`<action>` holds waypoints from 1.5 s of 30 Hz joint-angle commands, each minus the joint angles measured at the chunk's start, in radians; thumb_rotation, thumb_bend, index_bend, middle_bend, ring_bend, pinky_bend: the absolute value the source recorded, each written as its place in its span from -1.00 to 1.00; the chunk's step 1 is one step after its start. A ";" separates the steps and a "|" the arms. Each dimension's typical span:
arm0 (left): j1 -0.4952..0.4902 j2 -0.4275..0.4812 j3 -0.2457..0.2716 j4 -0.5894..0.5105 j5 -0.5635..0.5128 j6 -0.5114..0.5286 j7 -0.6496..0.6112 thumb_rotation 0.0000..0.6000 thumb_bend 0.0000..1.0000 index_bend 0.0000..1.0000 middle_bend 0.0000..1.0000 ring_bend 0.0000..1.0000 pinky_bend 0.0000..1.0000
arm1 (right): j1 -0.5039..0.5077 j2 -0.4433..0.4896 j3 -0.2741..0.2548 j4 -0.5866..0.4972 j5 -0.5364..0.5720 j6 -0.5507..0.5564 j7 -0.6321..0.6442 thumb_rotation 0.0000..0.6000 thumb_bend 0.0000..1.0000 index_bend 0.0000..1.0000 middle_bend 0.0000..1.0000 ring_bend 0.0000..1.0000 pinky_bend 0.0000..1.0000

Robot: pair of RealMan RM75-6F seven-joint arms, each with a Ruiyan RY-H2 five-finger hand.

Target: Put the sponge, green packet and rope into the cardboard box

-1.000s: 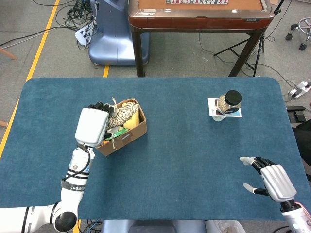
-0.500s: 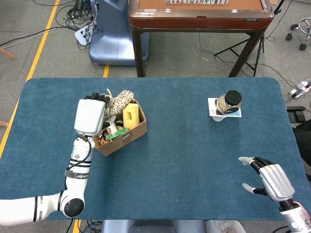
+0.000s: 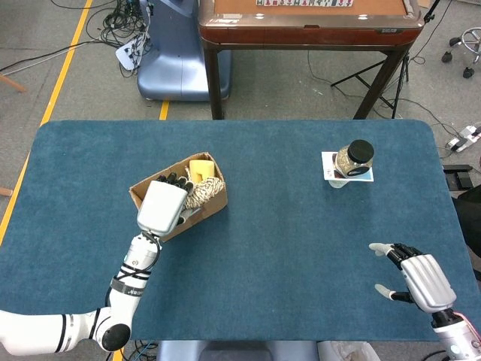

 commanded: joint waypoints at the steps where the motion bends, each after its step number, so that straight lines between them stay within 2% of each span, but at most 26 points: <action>1: 0.002 -0.017 0.013 0.026 -0.032 -0.012 0.045 1.00 -0.26 0.07 0.20 -0.20 0.15 | 0.000 0.001 0.000 0.000 -0.001 0.001 0.000 1.00 -0.99 -0.43 -0.24 -0.34 -0.09; 6: -0.008 -0.026 -0.010 0.014 -0.200 -0.023 0.170 1.00 -0.26 -0.11 0.05 -0.27 0.14 | 0.001 0.001 0.001 0.001 0.003 -0.001 0.004 1.00 -0.99 -0.43 -0.24 -0.34 -0.09; 9: -0.017 -0.030 -0.032 -0.003 -0.288 0.001 0.236 1.00 -0.28 -0.36 -0.07 -0.37 0.10 | 0.002 0.002 0.002 0.002 0.008 -0.004 0.007 1.00 -0.99 -0.43 -0.24 -0.34 -0.09; 13: -0.023 -0.016 -0.047 -0.054 -0.363 0.035 0.289 1.00 -0.51 -0.85 -0.42 -0.58 0.02 | 0.003 0.003 0.002 0.002 0.007 -0.004 0.009 1.00 -0.99 -0.43 -0.24 -0.34 -0.09; 15: -0.019 -0.005 -0.039 -0.078 -0.352 0.051 0.288 1.00 -0.53 -0.92 -0.50 -0.63 0.00 | 0.003 0.002 0.002 0.003 0.007 -0.004 0.009 1.00 -0.99 -0.43 -0.24 -0.34 -0.09; 21: 0.026 0.056 0.028 -0.203 -0.238 0.122 0.260 1.00 -0.53 -0.86 -0.53 -0.64 -0.06 | 0.002 0.000 0.001 0.001 0.005 -0.005 0.001 1.00 -0.99 -0.43 -0.24 -0.34 -0.09; 26: 0.099 0.131 0.133 -0.307 -0.092 0.191 0.231 1.00 -0.53 -0.75 -0.53 -0.64 -0.09 | 0.002 -0.004 0.002 0.000 0.007 -0.006 -0.008 1.00 -0.99 -0.43 -0.24 -0.34 -0.09; 30: 0.169 0.189 0.216 -0.350 0.002 0.223 0.172 1.00 -0.53 -0.70 -0.53 -0.64 -0.12 | 0.000 -0.006 0.004 -0.002 0.013 -0.006 -0.017 1.00 -0.99 -0.43 -0.24 -0.34 -0.09; 37: 0.303 0.237 0.350 -0.257 0.282 0.271 -0.085 1.00 -0.53 -0.45 -0.53 -0.59 -0.12 | -0.001 -0.017 0.014 0.005 0.023 0.000 -0.018 1.00 -0.99 -0.43 -0.24 -0.34 -0.09; 42: 0.384 0.243 0.429 -0.179 0.414 0.295 -0.165 1.00 -0.53 -0.37 -0.53 -0.58 -0.14 | 0.005 -0.030 0.025 0.016 0.048 -0.015 -0.027 1.00 -0.99 -0.43 -0.24 -0.34 -0.09; 45: 0.423 0.258 0.480 -0.149 0.447 0.270 -0.188 1.00 -0.53 -0.36 -0.53 -0.58 -0.25 | 0.009 -0.037 0.030 0.020 0.061 -0.027 -0.037 1.00 -0.99 -0.43 -0.24 -0.34 -0.09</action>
